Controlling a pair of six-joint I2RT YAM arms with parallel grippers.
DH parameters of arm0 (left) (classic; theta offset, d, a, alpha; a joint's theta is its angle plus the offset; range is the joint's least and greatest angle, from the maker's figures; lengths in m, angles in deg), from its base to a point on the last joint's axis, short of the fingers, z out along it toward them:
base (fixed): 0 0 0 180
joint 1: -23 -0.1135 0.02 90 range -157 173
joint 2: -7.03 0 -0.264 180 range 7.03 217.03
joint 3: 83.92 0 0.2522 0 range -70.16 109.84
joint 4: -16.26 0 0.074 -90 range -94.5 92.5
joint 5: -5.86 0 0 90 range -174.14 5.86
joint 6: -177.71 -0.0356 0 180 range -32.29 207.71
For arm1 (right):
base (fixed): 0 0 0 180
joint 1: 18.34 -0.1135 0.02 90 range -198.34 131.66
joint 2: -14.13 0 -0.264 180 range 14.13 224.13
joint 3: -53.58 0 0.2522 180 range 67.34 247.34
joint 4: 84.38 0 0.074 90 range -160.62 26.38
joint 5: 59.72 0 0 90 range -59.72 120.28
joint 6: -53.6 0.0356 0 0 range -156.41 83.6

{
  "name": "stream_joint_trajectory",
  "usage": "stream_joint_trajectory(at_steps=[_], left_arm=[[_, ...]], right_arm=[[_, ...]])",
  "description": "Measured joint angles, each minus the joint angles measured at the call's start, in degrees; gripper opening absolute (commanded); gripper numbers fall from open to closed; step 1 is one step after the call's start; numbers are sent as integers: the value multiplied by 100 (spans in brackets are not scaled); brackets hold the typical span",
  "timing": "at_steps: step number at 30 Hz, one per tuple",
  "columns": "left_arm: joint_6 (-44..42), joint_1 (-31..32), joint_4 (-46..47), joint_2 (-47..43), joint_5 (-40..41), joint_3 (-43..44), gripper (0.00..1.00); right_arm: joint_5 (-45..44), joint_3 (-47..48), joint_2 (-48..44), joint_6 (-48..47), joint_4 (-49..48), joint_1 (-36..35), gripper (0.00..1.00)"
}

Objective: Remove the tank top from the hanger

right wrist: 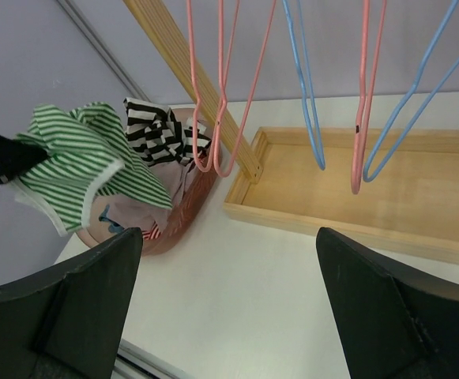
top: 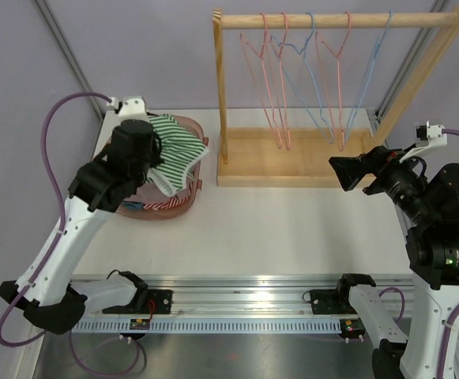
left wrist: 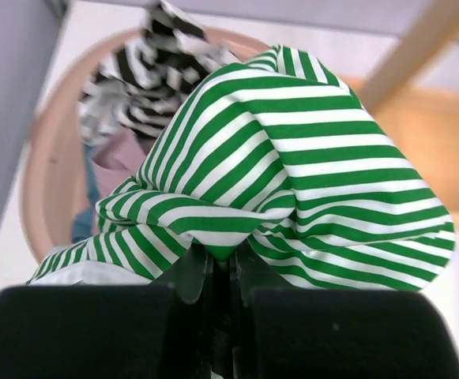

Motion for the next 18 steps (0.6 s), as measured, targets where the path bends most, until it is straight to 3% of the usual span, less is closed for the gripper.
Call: stream_joint_trajectory(at_steps=[8, 11, 13, 18], left_arm=[[-621, -2199, -280, 1690, -1392, 2155, 1], [-706, -2573, -330, 2406, -1768, 2636, 15], [-737, -2750, -393, 2874, -1958, 2852, 17], [-721, -3010, -417, 3995, -2275, 2979, 4]], right_arm=[[205, -358, -37, 192, -299, 0, 99], [295, -566, -66, 304, -448, 0, 99], [341, -702, -68, 380, -560, 0, 99], [546, -1001, -83, 570, -881, 0, 100]])
